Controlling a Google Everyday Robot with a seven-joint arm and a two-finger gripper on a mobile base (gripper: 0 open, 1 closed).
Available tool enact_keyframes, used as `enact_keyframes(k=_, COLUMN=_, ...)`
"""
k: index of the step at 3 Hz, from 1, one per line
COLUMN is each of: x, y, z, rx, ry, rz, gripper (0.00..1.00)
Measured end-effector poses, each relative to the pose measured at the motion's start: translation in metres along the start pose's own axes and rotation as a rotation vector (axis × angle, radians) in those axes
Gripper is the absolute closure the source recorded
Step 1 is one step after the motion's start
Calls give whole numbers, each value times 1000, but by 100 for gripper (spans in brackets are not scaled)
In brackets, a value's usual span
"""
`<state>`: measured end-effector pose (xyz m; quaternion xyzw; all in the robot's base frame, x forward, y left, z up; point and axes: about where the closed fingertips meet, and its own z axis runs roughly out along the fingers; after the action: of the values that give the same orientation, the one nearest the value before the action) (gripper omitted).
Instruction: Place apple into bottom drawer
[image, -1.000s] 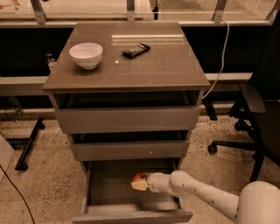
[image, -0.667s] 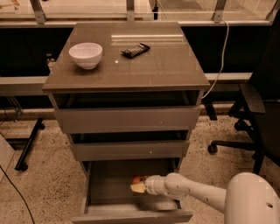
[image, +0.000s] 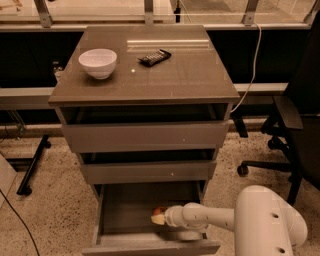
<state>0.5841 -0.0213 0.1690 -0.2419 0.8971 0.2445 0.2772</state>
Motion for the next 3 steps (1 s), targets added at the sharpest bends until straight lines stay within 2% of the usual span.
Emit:
enact_keyframes(k=1, x=14, y=-9, z=18, rx=28, ry=26, rz=38, gripper=40)
enact_keyframes(k=2, x=15, y=-7, z=18, rx=25, ry=27, rz=37, gripper=17)
enact_keyframes(k=3, x=15, y=-6, z=19, rx=23, ry=28, rz=37, gripper=0)
